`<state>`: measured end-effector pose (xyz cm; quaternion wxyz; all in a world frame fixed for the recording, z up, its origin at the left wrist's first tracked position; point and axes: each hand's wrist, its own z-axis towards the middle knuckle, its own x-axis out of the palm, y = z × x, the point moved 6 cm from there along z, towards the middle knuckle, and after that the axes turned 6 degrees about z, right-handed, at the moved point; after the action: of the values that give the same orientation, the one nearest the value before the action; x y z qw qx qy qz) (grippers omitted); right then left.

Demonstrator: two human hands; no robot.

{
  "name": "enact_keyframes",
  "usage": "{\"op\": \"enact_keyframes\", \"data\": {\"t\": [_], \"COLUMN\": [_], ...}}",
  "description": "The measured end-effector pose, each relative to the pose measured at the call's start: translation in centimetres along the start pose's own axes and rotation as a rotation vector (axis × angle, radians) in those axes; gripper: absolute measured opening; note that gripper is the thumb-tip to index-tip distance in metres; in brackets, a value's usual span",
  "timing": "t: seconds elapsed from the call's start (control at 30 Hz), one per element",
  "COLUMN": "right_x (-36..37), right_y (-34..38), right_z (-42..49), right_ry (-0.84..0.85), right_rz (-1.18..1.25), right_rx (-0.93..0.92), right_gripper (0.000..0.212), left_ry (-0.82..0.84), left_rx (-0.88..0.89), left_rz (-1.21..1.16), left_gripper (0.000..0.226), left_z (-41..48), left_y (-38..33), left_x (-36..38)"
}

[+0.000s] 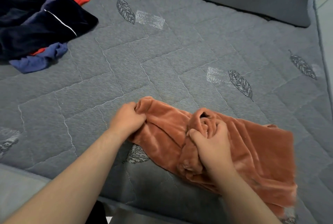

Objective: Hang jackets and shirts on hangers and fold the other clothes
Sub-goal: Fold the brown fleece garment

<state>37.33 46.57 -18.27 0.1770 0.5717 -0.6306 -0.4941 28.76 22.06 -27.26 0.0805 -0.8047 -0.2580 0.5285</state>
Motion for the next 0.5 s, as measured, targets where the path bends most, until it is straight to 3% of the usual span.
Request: {"op": "enact_keyframes", "data": {"t": [0.07, 0.13, 0.17, 0.23, 0.3, 0.33, 0.43, 0.5], "right_x": [3.0, 6.8, 8.6, 12.6, 15.8, 16.3, 12.7, 5.4], "right_y": [0.0, 0.7, 1.0, 1.2, 0.5, 0.5, 0.7, 1.0], "right_z": [0.1, 0.0, -0.1, -0.3, -0.7, -1.2, -2.3, -1.9], "right_ry": [-0.014, -0.009, 0.005, 0.067, 0.186, 0.249, 0.378, 0.26], "right_rz": [-0.054, -0.194, -0.217, -0.201, -0.164, -0.104, 0.28, 0.305], "right_rx": [0.018, -0.001, 0.002, 0.056, 0.159, 0.201, 0.335, 0.239], "right_gripper": [0.063, 0.064, 0.064, 0.071, 0.077, 0.073, 0.033, 0.02], "left_ry": [-0.064, -0.004, 0.065, 0.318, 0.46, 0.473, 0.417, 0.386], "left_rx": [0.038, 0.017, -0.012, -0.076, -0.159, -0.145, -0.015, 0.027], "left_rz": [0.082, 0.02, -0.097, -0.559, -0.9, -0.904, -0.446, -0.324], "left_gripper": [0.018, 0.027, 0.028, 0.034, 0.055, 0.06, 0.065, 0.065], "left_z": [0.1, 0.4, 0.6, 0.5, 0.4, 0.5, 0.4, -0.3], "left_y": [0.3, 1.1, 1.7, 2.3, 2.4, 2.2, 1.4, 0.3], "left_x": [-0.6, -0.6, -0.5, -0.2, -0.5, -0.9, -1.1, -1.2]}}
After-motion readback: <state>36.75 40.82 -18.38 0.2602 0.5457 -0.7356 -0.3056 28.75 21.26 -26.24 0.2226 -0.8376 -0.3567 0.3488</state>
